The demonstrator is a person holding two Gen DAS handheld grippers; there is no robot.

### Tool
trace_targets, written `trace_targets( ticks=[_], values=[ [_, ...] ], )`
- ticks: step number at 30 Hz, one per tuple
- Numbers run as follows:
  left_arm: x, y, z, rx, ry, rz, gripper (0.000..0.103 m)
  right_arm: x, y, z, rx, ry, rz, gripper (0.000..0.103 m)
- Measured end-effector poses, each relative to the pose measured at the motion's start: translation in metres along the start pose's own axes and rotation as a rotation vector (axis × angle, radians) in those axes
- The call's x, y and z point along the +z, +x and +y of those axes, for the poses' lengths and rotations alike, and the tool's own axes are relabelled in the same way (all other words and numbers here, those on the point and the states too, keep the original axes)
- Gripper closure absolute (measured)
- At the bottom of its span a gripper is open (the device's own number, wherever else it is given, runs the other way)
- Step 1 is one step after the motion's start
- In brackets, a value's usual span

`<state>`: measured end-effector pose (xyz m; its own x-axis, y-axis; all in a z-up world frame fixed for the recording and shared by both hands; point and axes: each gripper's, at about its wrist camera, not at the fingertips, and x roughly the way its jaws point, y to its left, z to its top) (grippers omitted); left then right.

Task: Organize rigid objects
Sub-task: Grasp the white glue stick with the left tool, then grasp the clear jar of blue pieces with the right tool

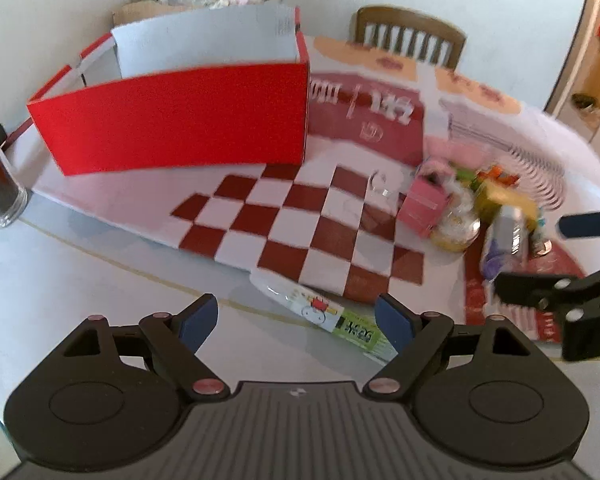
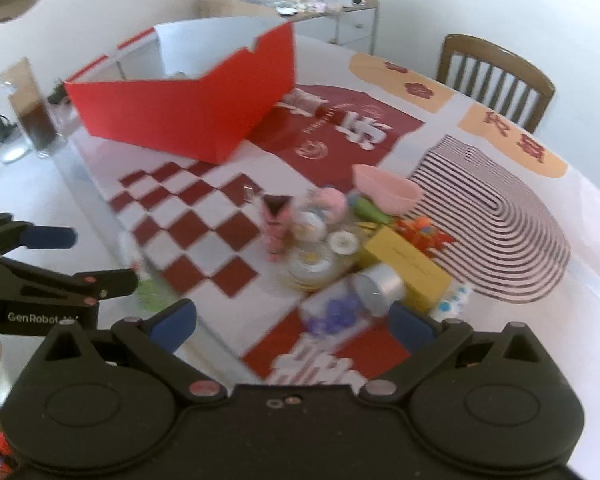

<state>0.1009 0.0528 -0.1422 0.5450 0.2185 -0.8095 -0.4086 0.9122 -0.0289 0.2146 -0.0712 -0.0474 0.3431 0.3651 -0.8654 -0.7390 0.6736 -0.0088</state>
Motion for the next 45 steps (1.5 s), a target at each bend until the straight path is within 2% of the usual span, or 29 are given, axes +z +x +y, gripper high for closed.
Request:
trace_targets(
  ticks=[3,8,13,18,20,24,26,30,32,35,37,45],
  values=[
    [-0.002,0.011,-0.008,0.001,-0.018,0.038,0.017,-0.004,0.008,-0.012,-0.002,0.042,0.018,0.001],
    [0.001,0.019,-0.018,0.004,-0.049,0.05,0.017,-0.003,0.015,-0.024,0.0,0.117,0.024,0.001],
    [-0.001,0.032,-0.023,0.032,-0.067,0.097,0.017,0.008,0.029,-0.031,-0.043,0.201,0.047,0.003],
    [-0.003,0.034,-0.026,0.056,-0.062,0.087,0.018,0.01,0.041,-0.036,-0.053,0.271,0.074,0.006],
    [-0.004,0.033,-0.026,0.062,-0.055,0.075,0.028,0.01,0.044,-0.036,-0.046,0.283,0.078,0.008],
    [-0.005,0.03,-0.026,0.066,-0.039,0.062,0.042,0.01,0.049,-0.035,-0.055,0.289,0.092,0.014],
    [-0.005,0.028,-0.025,0.063,-0.036,0.055,0.055,0.009,0.052,-0.036,-0.056,0.299,0.101,0.017],
    [-0.007,0.025,-0.022,0.065,-0.03,0.051,0.066,0.008,0.057,-0.034,-0.061,0.295,0.115,0.028],
    [-0.008,0.023,-0.02,0.067,-0.036,0.051,0.074,0.008,0.058,-0.032,-0.064,0.289,0.121,0.032],
    [-0.009,0.021,-0.017,0.065,-0.04,0.054,0.08,0.008,0.058,-0.031,-0.078,0.285,0.125,0.042],
    [-0.01,0.02,-0.015,0.063,-0.044,0.056,0.082,0.007,0.057,-0.031,-0.076,0.286,0.125,0.044],
    [-0.013,0.015,-0.006,0.038,-0.042,0.068,0.085,-0.001,0.046,-0.028,-0.066,0.269,0.124,0.046]
  ],
)
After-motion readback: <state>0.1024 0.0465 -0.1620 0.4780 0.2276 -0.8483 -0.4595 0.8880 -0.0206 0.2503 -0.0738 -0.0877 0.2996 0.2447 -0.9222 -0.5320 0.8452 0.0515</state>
